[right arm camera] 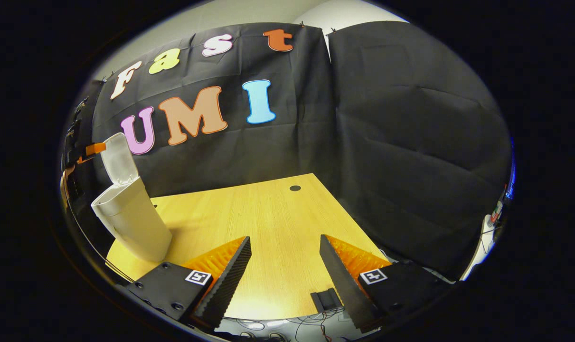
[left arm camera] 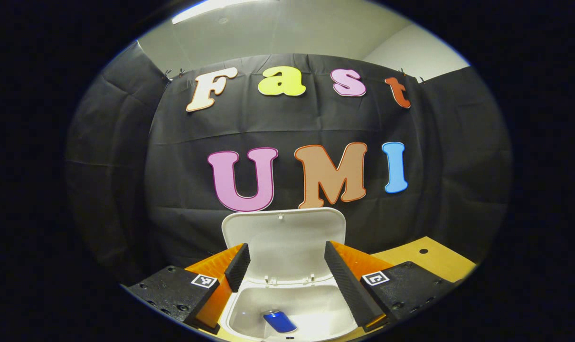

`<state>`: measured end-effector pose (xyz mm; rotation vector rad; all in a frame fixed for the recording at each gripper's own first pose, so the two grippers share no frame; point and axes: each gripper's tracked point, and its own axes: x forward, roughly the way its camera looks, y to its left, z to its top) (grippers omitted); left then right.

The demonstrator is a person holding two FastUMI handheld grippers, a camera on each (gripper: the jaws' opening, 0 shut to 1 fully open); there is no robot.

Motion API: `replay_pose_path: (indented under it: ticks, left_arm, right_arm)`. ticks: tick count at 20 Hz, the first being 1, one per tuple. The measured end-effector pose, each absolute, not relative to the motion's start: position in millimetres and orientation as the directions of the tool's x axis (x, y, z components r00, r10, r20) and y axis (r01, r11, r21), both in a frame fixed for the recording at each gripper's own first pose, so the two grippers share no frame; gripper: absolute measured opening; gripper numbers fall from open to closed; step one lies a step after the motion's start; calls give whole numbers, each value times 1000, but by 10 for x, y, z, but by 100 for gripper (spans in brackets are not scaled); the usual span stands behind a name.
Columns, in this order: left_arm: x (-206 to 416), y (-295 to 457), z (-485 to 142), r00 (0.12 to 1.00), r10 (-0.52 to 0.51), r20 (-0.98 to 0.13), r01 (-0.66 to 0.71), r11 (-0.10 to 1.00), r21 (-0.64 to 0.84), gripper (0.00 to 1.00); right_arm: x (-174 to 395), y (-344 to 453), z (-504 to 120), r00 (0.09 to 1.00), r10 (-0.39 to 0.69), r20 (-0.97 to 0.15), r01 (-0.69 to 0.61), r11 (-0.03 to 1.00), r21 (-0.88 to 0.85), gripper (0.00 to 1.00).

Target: Press the lid of the desktop garbage bin to open it, pick up the crumpled paper on the desktop and throw it into the bin, then pick up the pop can on the desktop and drop it into the bin, and finally close the garbage bin lid.

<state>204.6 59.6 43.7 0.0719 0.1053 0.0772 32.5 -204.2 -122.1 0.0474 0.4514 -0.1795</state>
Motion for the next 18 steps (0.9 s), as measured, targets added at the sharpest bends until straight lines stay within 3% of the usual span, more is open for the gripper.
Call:
replay_pose_path:
  ticks: [9,11,12,14,15,18]
  left_arm:
    - [2607,674,1147,997,71,-31,-70,997,36,94]
    - [2742,713,1130,996,73,-56,-70,997,42,99]
    - [2799,725,1119,995,74,-67,-71,996,45,94]
    - [2873,739,1025,993,74,-93,-71,997,42,99]
    - [2913,744,979,992,73,-103,-70,997,34,95]
    - [2979,799,679,979,83,-184,-81,997,17,95]
  right_arm:
    - [122,-2234,-1288,869,-215,-445,256,966,35,95]
    - [79,-2260,-1272,869,-225,-440,268,963,36,95]
    - [65,-2267,-1273,867,-231,-441,273,961,34,95]
    - [17,-2280,-1256,867,-241,-437,281,959,29,95]
    - [3,-2283,-1246,866,-244,-436,285,958,28,95]
    - [-67,-2322,-1244,861,-260,-436,300,954,23,95]
